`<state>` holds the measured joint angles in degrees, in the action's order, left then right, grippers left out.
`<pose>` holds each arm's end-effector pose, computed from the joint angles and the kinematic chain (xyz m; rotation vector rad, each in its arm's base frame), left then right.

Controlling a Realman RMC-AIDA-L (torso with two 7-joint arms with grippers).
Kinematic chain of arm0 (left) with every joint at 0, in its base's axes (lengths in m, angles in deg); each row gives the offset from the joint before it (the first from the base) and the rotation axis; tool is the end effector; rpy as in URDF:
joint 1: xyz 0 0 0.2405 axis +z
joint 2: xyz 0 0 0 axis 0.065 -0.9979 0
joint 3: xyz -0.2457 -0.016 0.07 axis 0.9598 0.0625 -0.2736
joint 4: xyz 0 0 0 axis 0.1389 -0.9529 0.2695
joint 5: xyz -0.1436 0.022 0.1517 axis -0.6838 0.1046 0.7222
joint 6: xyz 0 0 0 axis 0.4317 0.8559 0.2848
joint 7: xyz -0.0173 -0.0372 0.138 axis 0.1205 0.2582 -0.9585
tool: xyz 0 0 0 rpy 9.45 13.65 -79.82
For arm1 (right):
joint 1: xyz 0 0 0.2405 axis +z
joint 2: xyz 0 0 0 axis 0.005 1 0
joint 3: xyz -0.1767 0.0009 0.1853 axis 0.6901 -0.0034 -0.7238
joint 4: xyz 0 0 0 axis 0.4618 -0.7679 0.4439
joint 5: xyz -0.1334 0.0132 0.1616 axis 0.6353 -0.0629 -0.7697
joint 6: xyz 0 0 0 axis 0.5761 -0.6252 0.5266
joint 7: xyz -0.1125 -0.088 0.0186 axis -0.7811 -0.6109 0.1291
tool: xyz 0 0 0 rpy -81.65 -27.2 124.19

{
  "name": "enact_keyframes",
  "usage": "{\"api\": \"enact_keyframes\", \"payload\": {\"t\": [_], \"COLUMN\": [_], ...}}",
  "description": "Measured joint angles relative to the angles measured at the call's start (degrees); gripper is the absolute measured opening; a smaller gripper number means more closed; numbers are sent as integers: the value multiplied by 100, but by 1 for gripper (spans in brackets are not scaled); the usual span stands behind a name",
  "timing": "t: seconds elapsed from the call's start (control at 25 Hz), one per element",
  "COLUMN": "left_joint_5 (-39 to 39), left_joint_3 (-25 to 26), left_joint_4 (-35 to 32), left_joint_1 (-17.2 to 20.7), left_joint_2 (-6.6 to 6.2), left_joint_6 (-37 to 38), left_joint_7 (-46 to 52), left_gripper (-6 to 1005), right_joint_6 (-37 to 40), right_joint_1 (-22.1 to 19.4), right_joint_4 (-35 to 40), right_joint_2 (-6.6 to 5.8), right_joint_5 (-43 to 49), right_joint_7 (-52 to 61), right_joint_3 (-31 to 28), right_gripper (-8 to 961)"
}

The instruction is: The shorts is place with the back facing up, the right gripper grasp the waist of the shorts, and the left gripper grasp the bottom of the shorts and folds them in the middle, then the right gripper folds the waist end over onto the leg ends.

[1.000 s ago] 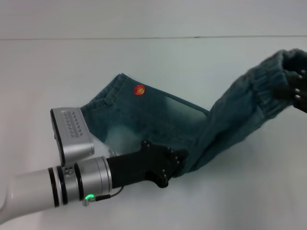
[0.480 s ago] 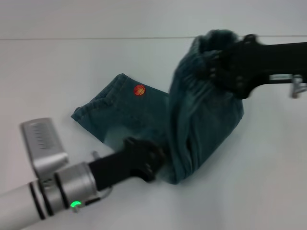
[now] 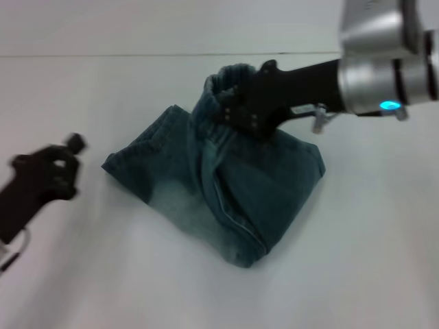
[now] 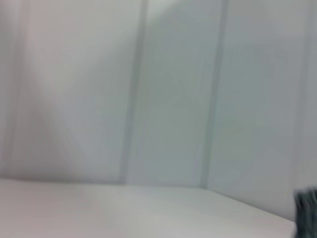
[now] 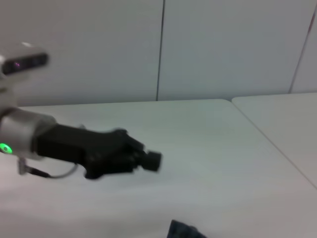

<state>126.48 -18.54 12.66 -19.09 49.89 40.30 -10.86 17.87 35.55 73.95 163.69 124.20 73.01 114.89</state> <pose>-0.3271 0.2693 -0.0163 -1.9618 -0.6109 -0.9521 0.1148 0.3739 -0.0168 -2.8540 0.1377 0.3485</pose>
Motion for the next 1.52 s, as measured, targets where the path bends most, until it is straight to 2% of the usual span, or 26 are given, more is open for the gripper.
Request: {"api": "enact_keyframes", "payload": {"t": [0.24,0.32,0.36,0.52,0.8,0.92,1.04,1.24,1.44,1.52], "left_joint_5": [47,56,57,58,58,52,40,176,1024,1325], "left_joint_3": [621,707,710,731,740,742,744,715,724,722], "left_joint_4": [-251,-294,-297,-311,-316,-317,-318,-453,-1131,-1365], "left_joint_1": [327,395,401,470,501,497,476,467,507,494], "left_joint_2": [0,0,0,0,0,0,-1,-21,-38,-57], "left_joint_6": [245,277,279,285,290,285,254,299,560,671], "left_joint_7": [7,10,11,55,83,103,148,310,1119,1450], "left_gripper": [4,4,4,4,5,5,6,7,20,73], "right_joint_6": [-875,-1397,-1397,-1842,-2184,-2186,-2178,-2080,-1752,-1624], "right_joint_1": [653,947,947,1394,1557,1509,1423,1049,-8,-439], "right_joint_4": [-841,-1270,-1270,-1961,-2278,-2249,-2248,-2069,-1248,-1015], "right_joint_2": [9,24,24,23,39,35,20,6,-7,-16], "right_joint_5": [40,-16,-16,-108,-186,-346,-596,-831,-1169,-1444], "right_joint_7": [-95,-183,-183,-259,-523,-676,-912,-1169,-1377,-1554], "right_joint_3": [329,519,519,619,668,670,670,643,630,620], "right_gripper": [101,102,102,102,215,264,518,760,832,861]}}
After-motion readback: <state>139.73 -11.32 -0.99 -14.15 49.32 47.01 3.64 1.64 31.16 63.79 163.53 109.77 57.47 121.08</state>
